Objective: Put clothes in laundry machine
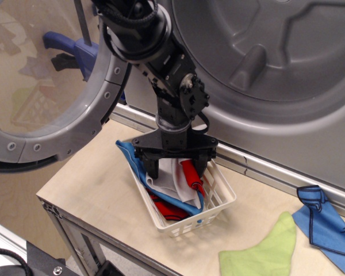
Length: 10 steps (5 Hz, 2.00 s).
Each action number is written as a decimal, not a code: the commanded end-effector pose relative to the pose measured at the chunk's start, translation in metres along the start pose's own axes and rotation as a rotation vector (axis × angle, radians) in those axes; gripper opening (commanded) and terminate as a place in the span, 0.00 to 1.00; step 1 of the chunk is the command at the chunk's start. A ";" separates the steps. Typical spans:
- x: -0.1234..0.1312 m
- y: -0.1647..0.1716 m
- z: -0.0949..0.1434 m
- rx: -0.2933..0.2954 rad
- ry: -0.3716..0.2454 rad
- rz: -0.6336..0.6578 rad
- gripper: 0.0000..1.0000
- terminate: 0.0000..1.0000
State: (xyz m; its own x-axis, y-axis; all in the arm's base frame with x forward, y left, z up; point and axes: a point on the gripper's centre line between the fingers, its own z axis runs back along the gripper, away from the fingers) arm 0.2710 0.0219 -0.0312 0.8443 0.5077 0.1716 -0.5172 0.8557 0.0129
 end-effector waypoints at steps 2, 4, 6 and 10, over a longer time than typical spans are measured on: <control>0.014 0.000 0.023 0.037 -0.109 -0.047 0.00 0.00; 0.019 -0.016 0.109 -0.073 -0.376 -0.054 0.00 0.00; 0.028 -0.051 0.177 -0.252 -0.490 -0.099 0.00 0.00; 0.110 -0.127 0.148 -0.329 -0.651 -0.195 0.00 0.00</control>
State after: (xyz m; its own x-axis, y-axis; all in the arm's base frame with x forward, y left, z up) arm 0.4120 -0.0479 0.1096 0.6558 0.2592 0.7091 -0.2185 0.9642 -0.1504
